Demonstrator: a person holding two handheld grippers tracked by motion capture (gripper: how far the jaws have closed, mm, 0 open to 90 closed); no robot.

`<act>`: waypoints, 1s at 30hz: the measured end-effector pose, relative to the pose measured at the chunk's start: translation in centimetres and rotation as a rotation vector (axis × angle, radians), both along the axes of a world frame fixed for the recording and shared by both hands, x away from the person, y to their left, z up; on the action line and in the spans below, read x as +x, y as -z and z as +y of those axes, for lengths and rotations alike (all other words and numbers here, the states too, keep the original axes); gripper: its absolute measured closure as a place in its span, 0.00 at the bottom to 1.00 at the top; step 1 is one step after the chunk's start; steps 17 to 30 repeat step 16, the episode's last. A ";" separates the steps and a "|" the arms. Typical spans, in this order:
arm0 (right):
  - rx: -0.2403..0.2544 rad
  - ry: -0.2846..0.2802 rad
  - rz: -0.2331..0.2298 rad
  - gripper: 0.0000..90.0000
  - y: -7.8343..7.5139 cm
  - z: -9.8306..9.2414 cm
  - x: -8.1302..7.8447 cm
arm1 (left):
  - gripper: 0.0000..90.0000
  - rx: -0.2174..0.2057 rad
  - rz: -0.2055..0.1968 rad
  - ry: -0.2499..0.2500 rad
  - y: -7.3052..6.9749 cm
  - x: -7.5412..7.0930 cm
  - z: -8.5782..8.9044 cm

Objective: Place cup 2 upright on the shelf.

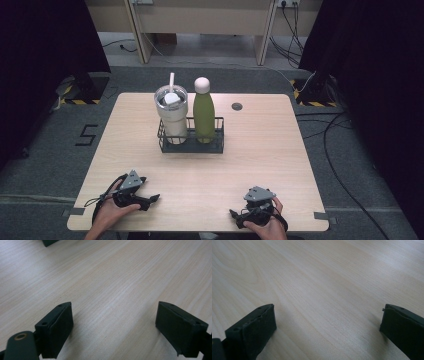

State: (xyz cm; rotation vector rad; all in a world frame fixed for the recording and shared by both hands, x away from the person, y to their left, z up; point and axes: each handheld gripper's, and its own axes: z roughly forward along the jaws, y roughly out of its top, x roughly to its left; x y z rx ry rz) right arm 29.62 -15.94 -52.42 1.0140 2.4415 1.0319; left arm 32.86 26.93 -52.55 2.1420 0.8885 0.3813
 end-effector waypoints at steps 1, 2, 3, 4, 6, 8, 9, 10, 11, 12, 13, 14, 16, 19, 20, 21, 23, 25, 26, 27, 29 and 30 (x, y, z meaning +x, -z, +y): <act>0.000 0.000 0.000 0.00 0.0 0.0 0.0 | 0.15 0.000 0.000 0.000 0.0 0.0 0.0; 0.001 -0.002 -0.002 0.00 0.0 0.0 0.0 | 0.15 0.000 0.000 0.000 0.0 0.0 0.0; 0.002 -0.005 -0.005 0.00 0.0 0.0 0.0 | 0.15 0.000 0.000 0.000 0.0 0.0 0.0; 0.002 -0.003 -0.005 0.00 0.0 0.0 0.0 | 0.15 0.000 0.000 0.000 0.0 0.0 0.0; 0.002 -0.001 -0.005 0.00 0.0 0.0 0.0 | 0.15 0.000 0.000 0.000 0.0 0.0 0.0; 0.003 -0.001 -0.006 0.00 0.0 0.0 0.0 | 0.15 0.000 0.000 0.000 0.0 0.0 0.0; 0.003 0.000 -0.006 0.00 0.0 0.0 0.0 | 0.15 0.001 0.000 0.000 0.0 0.0 0.0; 0.003 0.001 -0.006 0.00 0.0 0.0 0.0 | 0.15 0.000 0.000 0.000 0.0 0.0 0.0; 0.003 0.001 -0.006 0.00 0.1 0.0 0.0 | 0.15 0.000 0.000 0.000 0.0 0.0 0.0; 0.002 0.001 -0.007 0.00 0.1 0.0 0.0 | 0.15 0.001 0.000 -0.001 0.0 0.0 0.0; 0.002 0.001 -0.007 0.00 0.0 0.0 0.0 | 0.15 0.001 0.000 0.000 0.0 0.0 0.0; 0.003 0.001 -0.007 0.00 0.1 0.0 0.0 | 0.15 0.001 0.000 -0.001 0.0 0.0 0.0; 0.003 0.003 -0.007 0.00 0.1 0.0 0.0 | 0.15 0.001 0.000 -0.001 0.0 0.0 0.0; 0.003 0.003 -0.007 0.00 0.1 0.0 0.0 | 0.15 0.001 0.000 -0.001 0.0 0.0 0.0; 0.003 0.003 -0.007 0.00 0.1 0.0 0.0 | 0.15 0.001 0.000 -0.001 0.0 0.0 0.0; 0.003 0.003 -0.007 0.00 0.1 0.0 0.0 | 0.15 0.001 0.000 -0.001 0.0 0.0 0.0; 0.003 0.003 -0.007 0.00 0.1 0.0 0.0 | 0.15 0.001 0.000 -0.001 0.0 0.0 0.0; 0.003 0.003 -0.007 0.00 0.1 0.0 0.0 | 0.15 0.001 0.000 -0.001 0.0 0.0 0.0; 0.003 0.003 -0.007 0.00 0.1 0.0 0.0 | 0.15 0.001 0.000 -0.001 0.0 0.0 0.0; 0.003 0.003 -0.007 0.00 0.1 0.0 0.0 | 0.15 0.001 0.000 -0.001 0.0 0.0 0.0; 0.003 0.003 -0.007 0.00 0.1 0.0 0.0 | 0.15 0.001 0.000 -0.001 0.0 0.0 0.0; 0.003 0.003 -0.007 0.00 0.1 0.0 0.0 | 0.15 0.001 0.000 -0.001 0.0 0.0 0.0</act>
